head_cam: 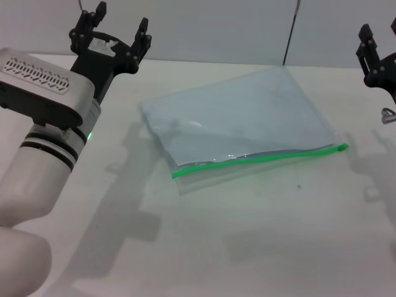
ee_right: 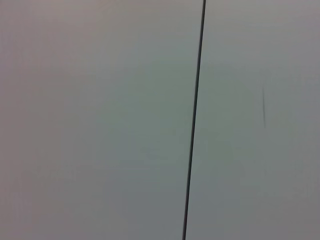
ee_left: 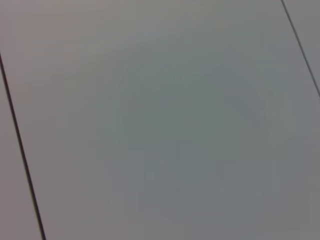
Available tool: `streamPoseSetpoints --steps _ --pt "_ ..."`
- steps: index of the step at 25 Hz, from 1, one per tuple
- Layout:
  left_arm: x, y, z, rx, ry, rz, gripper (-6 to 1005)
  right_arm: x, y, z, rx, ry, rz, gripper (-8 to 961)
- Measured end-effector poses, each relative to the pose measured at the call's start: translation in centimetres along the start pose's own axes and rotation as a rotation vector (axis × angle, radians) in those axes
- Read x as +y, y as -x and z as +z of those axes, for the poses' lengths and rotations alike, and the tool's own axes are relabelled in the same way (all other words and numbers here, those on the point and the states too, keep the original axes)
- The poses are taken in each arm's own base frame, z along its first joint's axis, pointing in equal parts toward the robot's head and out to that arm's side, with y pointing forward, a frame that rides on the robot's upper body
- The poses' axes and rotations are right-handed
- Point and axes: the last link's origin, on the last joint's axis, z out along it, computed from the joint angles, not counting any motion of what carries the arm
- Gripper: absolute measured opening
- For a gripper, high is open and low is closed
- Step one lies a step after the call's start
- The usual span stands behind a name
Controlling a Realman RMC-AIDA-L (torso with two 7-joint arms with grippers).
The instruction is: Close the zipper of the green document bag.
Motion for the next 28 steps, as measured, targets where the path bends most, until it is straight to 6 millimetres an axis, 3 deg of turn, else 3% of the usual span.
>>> streamPoseSetpoints --steps 28 --pt "-0.13 -0.36 0.20 0.025 -0.010 0.061 741 -0.51 0.16 0.20 -0.012 -0.029 0.017 529"
